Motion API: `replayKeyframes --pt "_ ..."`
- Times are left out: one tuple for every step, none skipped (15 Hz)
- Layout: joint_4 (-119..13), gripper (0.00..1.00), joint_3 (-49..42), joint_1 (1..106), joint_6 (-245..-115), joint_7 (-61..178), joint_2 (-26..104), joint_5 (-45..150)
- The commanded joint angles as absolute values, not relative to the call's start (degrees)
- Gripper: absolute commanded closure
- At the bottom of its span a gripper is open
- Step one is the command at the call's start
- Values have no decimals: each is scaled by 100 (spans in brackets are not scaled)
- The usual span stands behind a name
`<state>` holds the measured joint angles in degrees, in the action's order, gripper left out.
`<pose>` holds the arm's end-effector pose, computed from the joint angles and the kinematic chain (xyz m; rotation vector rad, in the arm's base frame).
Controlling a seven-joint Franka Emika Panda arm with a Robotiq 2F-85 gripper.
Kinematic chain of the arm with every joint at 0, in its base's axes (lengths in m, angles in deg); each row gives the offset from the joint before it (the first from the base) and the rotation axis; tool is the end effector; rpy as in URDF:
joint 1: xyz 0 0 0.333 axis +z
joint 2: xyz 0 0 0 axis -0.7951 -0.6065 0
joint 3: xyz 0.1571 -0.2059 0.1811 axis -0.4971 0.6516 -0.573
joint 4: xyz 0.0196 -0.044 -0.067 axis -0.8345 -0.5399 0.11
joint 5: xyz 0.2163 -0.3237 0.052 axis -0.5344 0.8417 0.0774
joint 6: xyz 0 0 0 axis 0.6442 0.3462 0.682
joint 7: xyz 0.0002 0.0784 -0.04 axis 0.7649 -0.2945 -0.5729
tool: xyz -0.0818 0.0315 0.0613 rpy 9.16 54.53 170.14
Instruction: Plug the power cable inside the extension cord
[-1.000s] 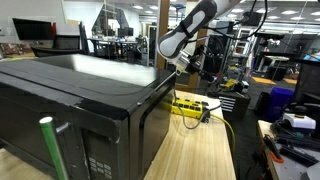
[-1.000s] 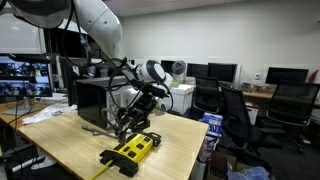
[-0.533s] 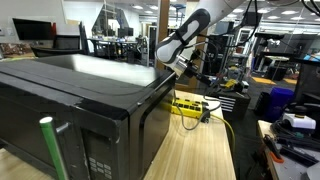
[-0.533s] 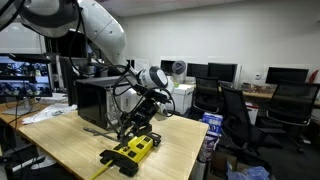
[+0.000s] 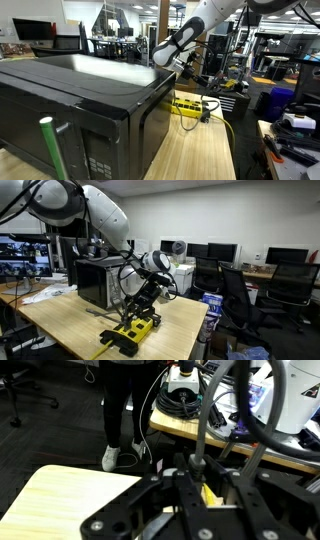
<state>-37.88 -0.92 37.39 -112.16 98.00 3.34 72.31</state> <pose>0.5447 -0.2636 0.1733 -2.5365 -0.3607 1.7298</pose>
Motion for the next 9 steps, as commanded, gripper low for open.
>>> replayKeyframes --pt "-3409 95 -184 3641 -10929 9862 98 7245" --pt "-3346 95 -187 3639 -10898 9862 48 7244" --pt "-3267 95 -191 3637 -10855 9865 -11 7242" --pt "-3203 95 -202 3631 -10808 9873 -64 7221" --pt "-3150 95 -203 3632 -10785 9865 -102 7225" --pt "-3086 95 -199 3633 -10753 9850 -156 7227" --pt "-3033 95 -204 3626 -10713 9856 -203 7213" --pt "-2985 95 -204 3627 -10690 9849 -243 7217" --pt "-2933 95 -206 3624 -10650 9855 -289 7219"
